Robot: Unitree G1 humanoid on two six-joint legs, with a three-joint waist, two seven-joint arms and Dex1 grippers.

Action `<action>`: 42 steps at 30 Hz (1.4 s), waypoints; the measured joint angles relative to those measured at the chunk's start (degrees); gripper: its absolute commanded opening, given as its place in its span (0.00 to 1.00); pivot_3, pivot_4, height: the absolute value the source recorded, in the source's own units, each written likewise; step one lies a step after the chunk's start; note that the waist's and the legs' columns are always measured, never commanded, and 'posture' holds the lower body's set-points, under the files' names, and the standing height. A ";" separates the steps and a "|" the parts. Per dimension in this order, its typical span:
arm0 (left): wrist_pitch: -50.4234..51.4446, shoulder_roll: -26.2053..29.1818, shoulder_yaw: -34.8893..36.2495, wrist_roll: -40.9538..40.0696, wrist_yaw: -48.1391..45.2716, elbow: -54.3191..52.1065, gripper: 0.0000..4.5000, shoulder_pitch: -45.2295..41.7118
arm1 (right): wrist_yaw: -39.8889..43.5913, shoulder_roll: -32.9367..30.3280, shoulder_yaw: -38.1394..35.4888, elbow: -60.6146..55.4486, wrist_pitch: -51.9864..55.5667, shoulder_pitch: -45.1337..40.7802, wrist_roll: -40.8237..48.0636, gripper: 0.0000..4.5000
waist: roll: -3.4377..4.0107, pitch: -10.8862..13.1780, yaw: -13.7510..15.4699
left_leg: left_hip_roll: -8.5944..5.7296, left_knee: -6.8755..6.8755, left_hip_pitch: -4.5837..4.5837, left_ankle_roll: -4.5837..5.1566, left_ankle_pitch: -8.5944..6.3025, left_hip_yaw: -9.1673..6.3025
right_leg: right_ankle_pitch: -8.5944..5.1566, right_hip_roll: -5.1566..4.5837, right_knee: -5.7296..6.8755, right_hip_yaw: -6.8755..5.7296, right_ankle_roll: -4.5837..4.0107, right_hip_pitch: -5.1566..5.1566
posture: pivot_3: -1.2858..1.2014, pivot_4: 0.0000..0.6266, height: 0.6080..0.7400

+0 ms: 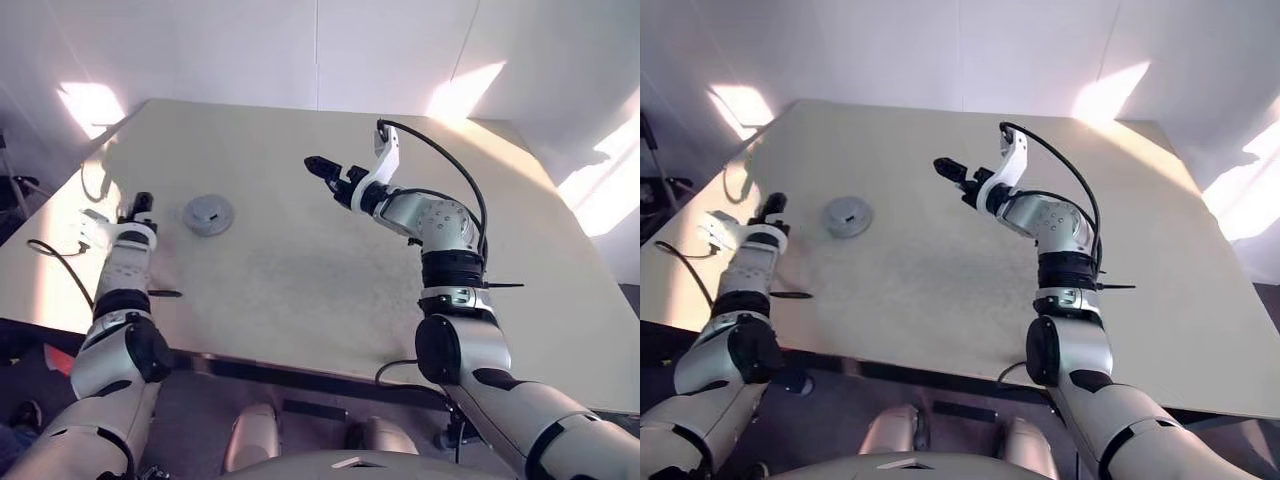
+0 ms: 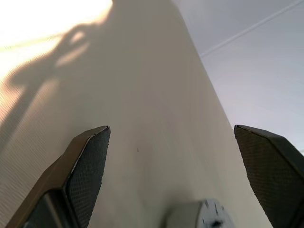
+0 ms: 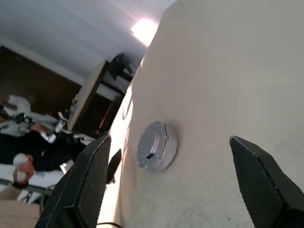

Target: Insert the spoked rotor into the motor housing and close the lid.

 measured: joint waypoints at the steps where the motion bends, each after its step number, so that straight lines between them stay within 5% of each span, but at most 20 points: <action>1: -1.06 0.39 -0.69 0.95 -0.40 -0.04 0.99 -0.26 | 2.18 -0.94 3.24 -1.83 -1.97 1.21 -2.17 1.00 | -0.01 -0.01 0.34 | 0.00 0.02 -0.04 0.03 -0.02 0.00 | -0.01 -0.01 -0.01 -0.03 0.01 0.00 | 0.52 0.00 1.00; 7: -1.76 -3.55 -12.61 7.03 -14.27 -12.20 0.99 1.15 | 17.65 -13.18 19.58 -10.21 -21.29 8.21 -18.46 1.00 | -0.19 0.05 2.83 | -0.07 0.44 -0.29 0.16 -0.12 -0.06 | 0.07 -0.18 -0.07 -0.11 0.23 0.07 | 0.52 0.00 1.00; 14: 7.58 -6.99 -31.04 11.74 -29.46 -30.45 0.99 7.70 | 32.80 -25.77 21.01 -12.57 -30.01 14.54 -22.78 1.00 | -0.19 0.05 1.51 | -0.03 0.91 -0.22 0.45 -0.28 -0.04 | 0.02 -0.19 0.10 0.00 -0.04 0.16 | 0.52 0.00 1.00; 20: 4.85 -10.50 -42.32 21.60 -33.76 -28.44 0.99 9.97 | 31.39 -29.30 23.98 -4.05 -36.48 16.26 -33.65 1.00 | -0.17 0.04 0.03 | 0.06 0.95 -0.21 0.42 -0.23 -0.03 | 0.10 -0.09 0.09 0.00 -0.22 0.13 | 0.52 0.00 1.00; 42: 1.83 -12.66 -42.68 27.28 -32.58 -24.80 0.99 8.16 | 29.66 -26.12 23.99 1.20 -39.45 15.32 -38.39 1.00 | -0.14 0.03 -0.27 | 0.19 1.46 -0.37 0.84 -0.47 0.00 | 0.15 -0.06 0.14 -0.04 -0.34 0.16 | 0.52 0.00 1.00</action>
